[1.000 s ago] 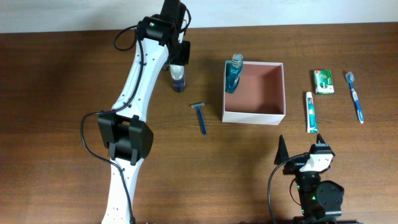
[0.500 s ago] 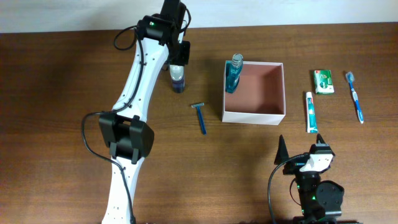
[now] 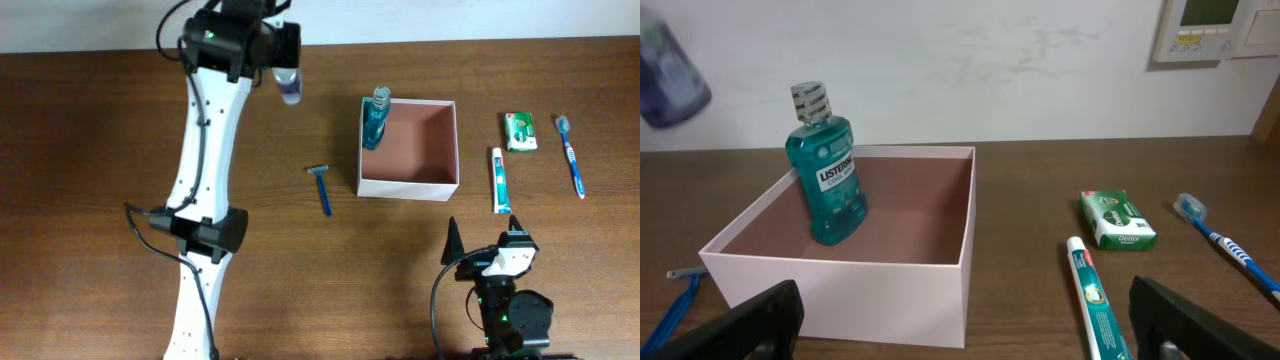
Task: Pack container
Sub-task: 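Lift the soap bottle and carry it into the pink box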
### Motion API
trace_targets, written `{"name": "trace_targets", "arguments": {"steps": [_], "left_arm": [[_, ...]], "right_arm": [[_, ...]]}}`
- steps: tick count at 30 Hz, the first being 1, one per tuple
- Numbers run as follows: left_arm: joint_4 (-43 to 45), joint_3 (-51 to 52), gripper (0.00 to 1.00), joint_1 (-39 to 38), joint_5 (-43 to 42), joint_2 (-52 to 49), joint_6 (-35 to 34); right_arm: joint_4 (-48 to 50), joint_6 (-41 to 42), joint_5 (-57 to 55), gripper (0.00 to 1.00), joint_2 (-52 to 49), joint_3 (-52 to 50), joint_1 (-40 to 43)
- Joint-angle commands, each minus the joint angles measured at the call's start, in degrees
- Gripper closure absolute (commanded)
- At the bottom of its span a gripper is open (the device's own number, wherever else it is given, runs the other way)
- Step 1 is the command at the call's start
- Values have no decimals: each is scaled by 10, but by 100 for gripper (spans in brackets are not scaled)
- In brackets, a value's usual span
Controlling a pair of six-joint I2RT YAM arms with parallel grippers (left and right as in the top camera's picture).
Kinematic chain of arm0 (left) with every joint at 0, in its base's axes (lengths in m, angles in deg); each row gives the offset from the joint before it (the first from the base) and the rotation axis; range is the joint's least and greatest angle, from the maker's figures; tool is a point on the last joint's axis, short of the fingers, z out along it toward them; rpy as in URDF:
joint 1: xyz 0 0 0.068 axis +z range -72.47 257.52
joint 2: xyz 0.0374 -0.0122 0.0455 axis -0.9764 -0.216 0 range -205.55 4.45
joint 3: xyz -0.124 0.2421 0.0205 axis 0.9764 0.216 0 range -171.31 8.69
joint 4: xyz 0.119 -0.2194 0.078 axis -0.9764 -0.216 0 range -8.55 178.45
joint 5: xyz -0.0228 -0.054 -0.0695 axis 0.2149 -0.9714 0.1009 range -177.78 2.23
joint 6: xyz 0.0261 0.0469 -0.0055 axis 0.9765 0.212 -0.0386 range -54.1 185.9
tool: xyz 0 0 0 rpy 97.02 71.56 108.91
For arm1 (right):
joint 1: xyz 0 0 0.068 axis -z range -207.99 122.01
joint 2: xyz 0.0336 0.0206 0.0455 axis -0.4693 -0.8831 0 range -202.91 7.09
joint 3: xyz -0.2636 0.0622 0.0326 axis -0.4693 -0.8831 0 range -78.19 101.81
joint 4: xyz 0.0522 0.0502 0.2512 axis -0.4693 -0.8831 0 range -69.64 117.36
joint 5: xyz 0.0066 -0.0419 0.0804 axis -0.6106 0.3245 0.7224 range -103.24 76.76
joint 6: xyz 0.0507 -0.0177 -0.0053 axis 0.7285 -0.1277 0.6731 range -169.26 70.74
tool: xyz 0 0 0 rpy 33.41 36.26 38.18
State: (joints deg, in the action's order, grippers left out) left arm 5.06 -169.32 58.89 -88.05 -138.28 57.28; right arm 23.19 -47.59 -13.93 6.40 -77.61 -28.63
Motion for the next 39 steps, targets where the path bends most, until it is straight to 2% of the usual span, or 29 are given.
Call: {"name": "trace_targets", "arguments": {"steps": [1,10,24,29,39], "left_arm": [[15,-18,89,-14,-30,50,-16],[69,-18,90,-91,-30,112,-16],[126,5,90,-195,-30,114,-16],[167,55,90,-218,-30,114,-16],[309,223,90,-240,-30,114,-16]], "right_arm": [[-4,0,3,1,4,-3,-4],[-4,0,3,1,4,-3,-4],[-4,0,3,1,4,-3,-4],[-4,0,3,1,4,-3,-4],[-4,0,2,1,4,-3,-4]]}}
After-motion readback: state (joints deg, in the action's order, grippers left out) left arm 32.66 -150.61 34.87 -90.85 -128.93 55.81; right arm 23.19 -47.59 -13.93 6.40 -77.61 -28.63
